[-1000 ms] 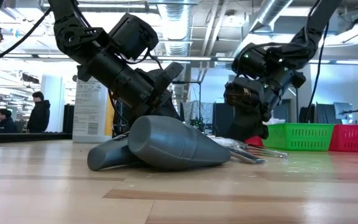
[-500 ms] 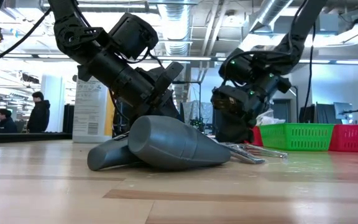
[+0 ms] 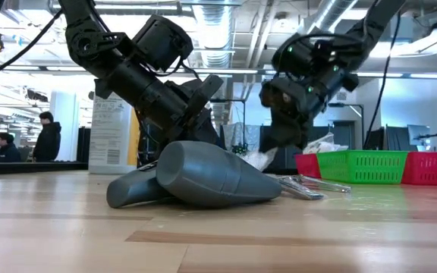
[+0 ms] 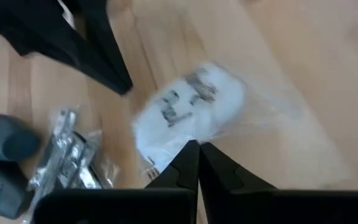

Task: Pick & Place Travel size toiletries
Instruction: Put the white cotton pack into the top red bin

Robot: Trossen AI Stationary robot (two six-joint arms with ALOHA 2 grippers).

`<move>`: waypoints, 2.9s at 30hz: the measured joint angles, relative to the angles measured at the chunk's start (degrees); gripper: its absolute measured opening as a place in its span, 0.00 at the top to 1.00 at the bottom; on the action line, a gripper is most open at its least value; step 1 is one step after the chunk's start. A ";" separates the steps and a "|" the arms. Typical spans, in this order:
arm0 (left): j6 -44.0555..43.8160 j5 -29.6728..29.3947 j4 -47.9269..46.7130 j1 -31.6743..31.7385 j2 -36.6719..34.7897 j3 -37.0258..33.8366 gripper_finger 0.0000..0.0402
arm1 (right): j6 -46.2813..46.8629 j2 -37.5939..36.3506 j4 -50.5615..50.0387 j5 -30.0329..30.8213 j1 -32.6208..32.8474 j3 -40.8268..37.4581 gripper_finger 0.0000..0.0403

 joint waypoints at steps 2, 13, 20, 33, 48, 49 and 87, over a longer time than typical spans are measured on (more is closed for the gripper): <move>0.00 0.01 -0.14 0.00 -0.17 0.00 0.99 | -0.67 -2.11 -1.13 1.69 -0.29 0.01 1.00; 0.00 0.06 0.34 -0.17 -0.33 0.02 0.99 | -3.38 -13.97 -8.73 10.57 -2.06 0.00 1.00; 0.00 0.23 0.34 -0.17 -0.33 0.02 0.99 | -5.31 -20.22 -15.90 17.81 -4.13 0.03 1.00; -0.02 0.19 0.44 -0.17 -0.33 0.02 0.99 | -12.21 -28.29 -23.96 24.79 -14.51 0.07 1.00; -0.01 -1.08 1.10 -0.13 -0.33 0.02 0.99 | -20.25 -26.40 -25.76 30.34 -27.58 -0.11 1.00; -0.01 -1.17 1.11 -0.13 -0.33 0.02 0.99 | -20.24 -26.42 -25.76 30.49 -27.98 -0.31 1.00; 1.70 -1.23 1.10 -0.13 -0.33 0.02 0.99 | -15.08 -26.42 -12.71 30.22 -28.68 -14.36 0.97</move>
